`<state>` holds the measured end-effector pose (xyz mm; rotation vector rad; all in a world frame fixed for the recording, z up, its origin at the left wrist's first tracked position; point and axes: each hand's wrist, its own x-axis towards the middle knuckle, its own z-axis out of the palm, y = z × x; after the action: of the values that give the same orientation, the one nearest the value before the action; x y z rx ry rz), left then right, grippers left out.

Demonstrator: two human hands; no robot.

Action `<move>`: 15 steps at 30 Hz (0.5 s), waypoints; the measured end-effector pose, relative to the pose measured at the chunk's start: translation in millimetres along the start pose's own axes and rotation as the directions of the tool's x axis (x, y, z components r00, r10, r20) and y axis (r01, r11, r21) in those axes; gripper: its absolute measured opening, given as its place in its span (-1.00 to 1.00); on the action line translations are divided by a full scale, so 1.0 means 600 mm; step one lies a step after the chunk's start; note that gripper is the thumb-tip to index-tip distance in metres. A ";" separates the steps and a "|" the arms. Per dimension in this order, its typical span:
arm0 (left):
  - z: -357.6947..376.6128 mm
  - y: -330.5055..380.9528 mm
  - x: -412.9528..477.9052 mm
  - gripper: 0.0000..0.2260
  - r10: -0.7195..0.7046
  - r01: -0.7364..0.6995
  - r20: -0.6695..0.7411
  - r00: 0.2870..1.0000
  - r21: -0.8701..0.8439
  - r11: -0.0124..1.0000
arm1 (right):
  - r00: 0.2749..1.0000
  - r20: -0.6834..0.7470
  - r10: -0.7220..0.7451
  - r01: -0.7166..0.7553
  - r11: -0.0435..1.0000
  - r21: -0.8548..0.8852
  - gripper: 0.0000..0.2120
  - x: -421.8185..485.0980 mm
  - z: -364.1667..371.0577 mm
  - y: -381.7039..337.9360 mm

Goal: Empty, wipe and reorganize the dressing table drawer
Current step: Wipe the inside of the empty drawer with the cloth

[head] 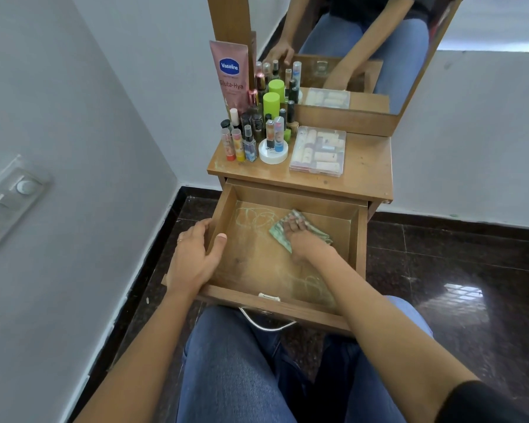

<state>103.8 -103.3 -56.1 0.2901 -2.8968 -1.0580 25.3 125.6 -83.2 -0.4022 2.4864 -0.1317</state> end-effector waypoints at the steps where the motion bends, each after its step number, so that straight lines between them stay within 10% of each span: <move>1: 0.000 -0.001 0.001 -0.40 -0.001 0.001 0.001 1.000 0.000 1.000 | 1.000 -0.006 -0.021 0.020 1.000 -0.007 -0.17 0.000 0.003 -0.007; 15: 0.003 -0.005 0.003 -0.40 0.009 -0.009 0.019 1.000 -0.013 1.000 | 0.998 0.051 -0.023 0.025 0.999 -0.034 -0.20 -0.013 -0.008 0.027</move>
<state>102.1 -104.8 -59.2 0.2680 -2.9039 -1.0833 24.0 143.4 -77.8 -0.4452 2.4374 -0.0870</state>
